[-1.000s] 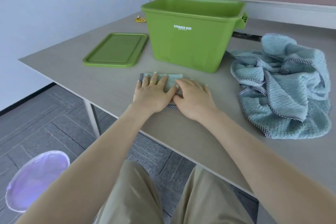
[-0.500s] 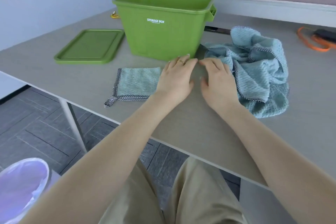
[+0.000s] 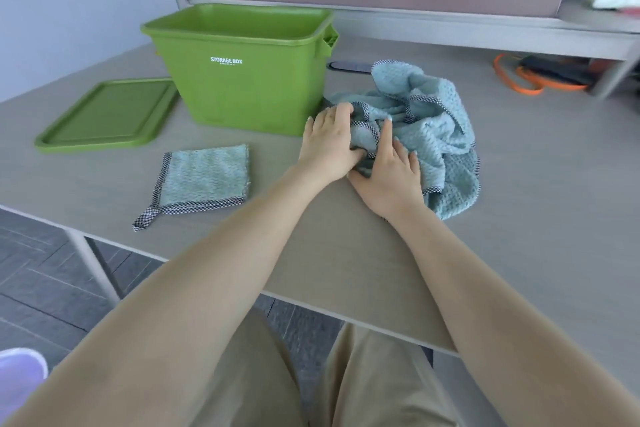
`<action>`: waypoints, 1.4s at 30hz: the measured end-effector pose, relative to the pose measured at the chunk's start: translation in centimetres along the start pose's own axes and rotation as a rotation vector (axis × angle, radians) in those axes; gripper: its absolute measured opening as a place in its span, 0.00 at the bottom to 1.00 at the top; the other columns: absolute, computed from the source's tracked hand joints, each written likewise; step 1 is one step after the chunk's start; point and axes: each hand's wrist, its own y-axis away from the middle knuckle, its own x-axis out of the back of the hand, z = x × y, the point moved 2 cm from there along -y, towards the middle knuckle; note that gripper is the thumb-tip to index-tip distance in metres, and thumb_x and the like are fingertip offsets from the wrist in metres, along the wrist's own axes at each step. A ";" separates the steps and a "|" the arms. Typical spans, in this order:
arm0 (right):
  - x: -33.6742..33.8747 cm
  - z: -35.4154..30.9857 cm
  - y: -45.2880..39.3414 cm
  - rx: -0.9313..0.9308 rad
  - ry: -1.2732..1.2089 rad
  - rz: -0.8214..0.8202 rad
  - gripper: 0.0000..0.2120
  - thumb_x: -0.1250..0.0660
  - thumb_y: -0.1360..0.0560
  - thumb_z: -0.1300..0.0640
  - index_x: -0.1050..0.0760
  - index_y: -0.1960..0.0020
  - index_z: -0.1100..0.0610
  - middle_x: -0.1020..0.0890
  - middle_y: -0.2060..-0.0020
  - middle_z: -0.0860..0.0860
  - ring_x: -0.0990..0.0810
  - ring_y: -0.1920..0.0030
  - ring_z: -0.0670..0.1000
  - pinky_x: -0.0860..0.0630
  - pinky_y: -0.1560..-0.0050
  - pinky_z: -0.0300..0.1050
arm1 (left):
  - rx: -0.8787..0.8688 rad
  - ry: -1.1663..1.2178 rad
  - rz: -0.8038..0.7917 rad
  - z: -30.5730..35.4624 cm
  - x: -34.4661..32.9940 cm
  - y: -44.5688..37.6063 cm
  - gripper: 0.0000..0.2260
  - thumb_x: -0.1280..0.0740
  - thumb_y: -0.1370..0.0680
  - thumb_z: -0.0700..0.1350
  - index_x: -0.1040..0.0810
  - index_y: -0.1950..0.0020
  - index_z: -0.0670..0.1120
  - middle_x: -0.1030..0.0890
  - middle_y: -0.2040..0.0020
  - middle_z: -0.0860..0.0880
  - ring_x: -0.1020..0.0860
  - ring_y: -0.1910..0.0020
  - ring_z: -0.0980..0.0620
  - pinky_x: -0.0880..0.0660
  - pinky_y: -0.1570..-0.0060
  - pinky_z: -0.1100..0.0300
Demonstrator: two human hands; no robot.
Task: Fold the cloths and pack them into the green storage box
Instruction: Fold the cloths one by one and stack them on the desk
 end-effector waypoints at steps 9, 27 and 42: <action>0.1 0.9 -0.8 -0.027 0.016 -0.011 0.43 0.37 0.26 0.49 0.61 0.24 0.56 0.38 0.27 0.53 0.47 0.25 0.54 0.56 0.25 0.54 | 0.076 0.469 0.267 0.9 5.4 -1.2 0.13 0.42 0.23 0.39 0.41 0.65 0.49 0.36 0.69 0.52 0.34 0.68 0.50 0.36 0.63 0.59; 3.9 -5.7 -1.7 0.173 -1.046 -0.003 0.19 0.40 0.28 0.46 0.25 0.40 0.51 0.22 0.38 0.50 0.26 0.37 0.46 0.33 0.33 0.47 | 0.027 0.762 -0.006 0.2 18.6 2.0 0.05 0.36 0.22 0.44 0.24 0.57 0.50 0.19 0.61 0.54 0.19 0.65 0.61 0.22 0.60 0.66; 1.4 -14.8 -2.5 -0.012 -1.493 -0.563 0.08 0.36 0.25 0.55 0.23 0.50 0.59 0.16 0.61 0.51 0.16 0.60 0.50 0.21 0.59 0.42 | 0.732 1.700 -0.047 -14.3 10.5 10.8 0.29 0.47 0.25 0.67 0.19 0.54 0.45 0.15 0.59 0.48 0.16 0.62 0.50 0.20 0.60 0.59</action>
